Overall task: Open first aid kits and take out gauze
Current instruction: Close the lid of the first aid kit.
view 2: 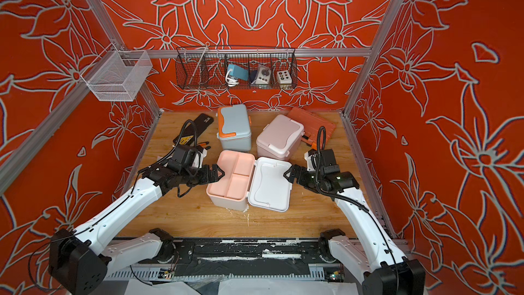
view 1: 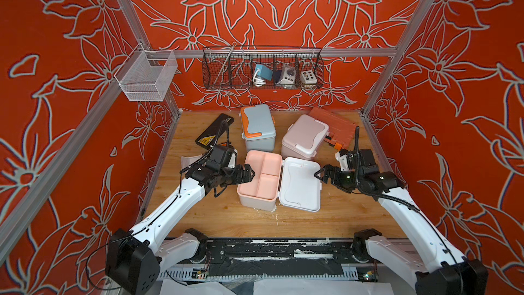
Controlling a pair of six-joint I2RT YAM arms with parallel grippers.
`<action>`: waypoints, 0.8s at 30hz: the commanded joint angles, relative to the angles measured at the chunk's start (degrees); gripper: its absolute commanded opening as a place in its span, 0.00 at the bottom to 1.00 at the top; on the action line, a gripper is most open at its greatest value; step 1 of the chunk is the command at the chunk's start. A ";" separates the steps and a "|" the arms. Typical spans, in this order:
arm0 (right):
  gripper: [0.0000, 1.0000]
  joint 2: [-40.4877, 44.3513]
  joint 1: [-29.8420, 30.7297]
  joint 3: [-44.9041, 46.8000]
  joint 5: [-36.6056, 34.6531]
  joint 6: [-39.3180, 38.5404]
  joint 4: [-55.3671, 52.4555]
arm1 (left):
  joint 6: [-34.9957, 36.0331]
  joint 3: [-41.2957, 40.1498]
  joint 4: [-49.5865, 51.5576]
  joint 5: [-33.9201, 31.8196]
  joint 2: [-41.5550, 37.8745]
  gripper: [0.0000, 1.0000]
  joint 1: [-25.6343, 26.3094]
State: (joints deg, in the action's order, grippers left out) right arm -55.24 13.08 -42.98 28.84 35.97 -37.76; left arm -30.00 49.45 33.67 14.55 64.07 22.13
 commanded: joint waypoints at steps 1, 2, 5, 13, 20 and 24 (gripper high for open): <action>0.98 -0.78 -0.38 4.40 5.15 4.90 9.70 | 0.47 -1.57 -2.02 1.57 0.74 0.98 0.22; 0.98 -0.99 -0.33 5.59 6.19 5.46 12.00 | 0.53 -1.98 -2.41 1.86 0.83 0.98 0.21; 0.98 -1.57 -0.27 7.75 10.01 6.00 16.80 | 0.53 -3.10 -3.22 2.69 1.05 0.98 0.28; 0.98 -0.57 0.08 6.83 16.82 6.70 20.50 | -0.05 -5.93 -5.02 4.66 0.76 0.98 0.61; 0.98 2.39 1.88 2.60 17.66 7.49 18.34 | -1.67 -7.05 -6.38 6.27 -0.38 0.98 2.77; 0.98 3.16 3.71 0.02 17.09 8.14 17.05 | -2.56 -7.61 -7.21 6.29 -0.69 0.97 4.29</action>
State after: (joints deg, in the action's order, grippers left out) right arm -53.32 14.59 -39.81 42.33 42.50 -21.19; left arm -31.64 42.19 28.95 18.00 64.31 24.47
